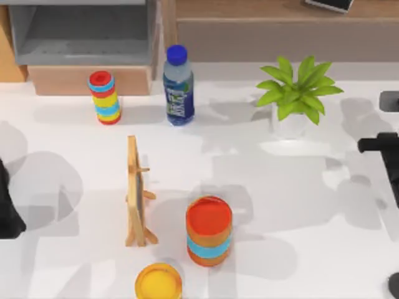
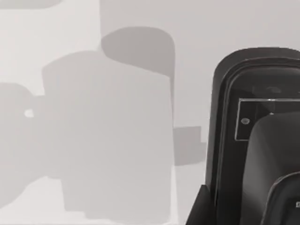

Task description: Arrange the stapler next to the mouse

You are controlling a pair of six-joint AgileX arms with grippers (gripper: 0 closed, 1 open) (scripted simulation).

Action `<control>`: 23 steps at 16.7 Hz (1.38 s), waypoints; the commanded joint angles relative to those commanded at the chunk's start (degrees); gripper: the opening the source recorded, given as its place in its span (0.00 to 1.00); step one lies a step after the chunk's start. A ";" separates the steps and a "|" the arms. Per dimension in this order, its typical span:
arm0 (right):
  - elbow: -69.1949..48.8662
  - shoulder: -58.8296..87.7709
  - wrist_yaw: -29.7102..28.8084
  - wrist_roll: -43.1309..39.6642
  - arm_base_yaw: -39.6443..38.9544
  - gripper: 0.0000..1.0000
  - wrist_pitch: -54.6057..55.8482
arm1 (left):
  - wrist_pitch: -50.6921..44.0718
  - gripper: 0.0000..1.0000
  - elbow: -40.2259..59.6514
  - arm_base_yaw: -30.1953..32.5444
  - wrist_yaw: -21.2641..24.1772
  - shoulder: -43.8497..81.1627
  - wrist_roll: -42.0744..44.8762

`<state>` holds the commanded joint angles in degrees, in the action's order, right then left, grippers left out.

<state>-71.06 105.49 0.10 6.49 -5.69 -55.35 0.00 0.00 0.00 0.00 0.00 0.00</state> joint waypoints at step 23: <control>-3.54 -3.73 2.31 0.16 -0.91 0.00 5.54 | 0.00 1.00 0.00 0.00 0.00 0.00 0.00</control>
<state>-74.60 101.76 2.42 6.65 -6.59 -49.82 0.00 0.00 0.00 0.00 0.00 0.00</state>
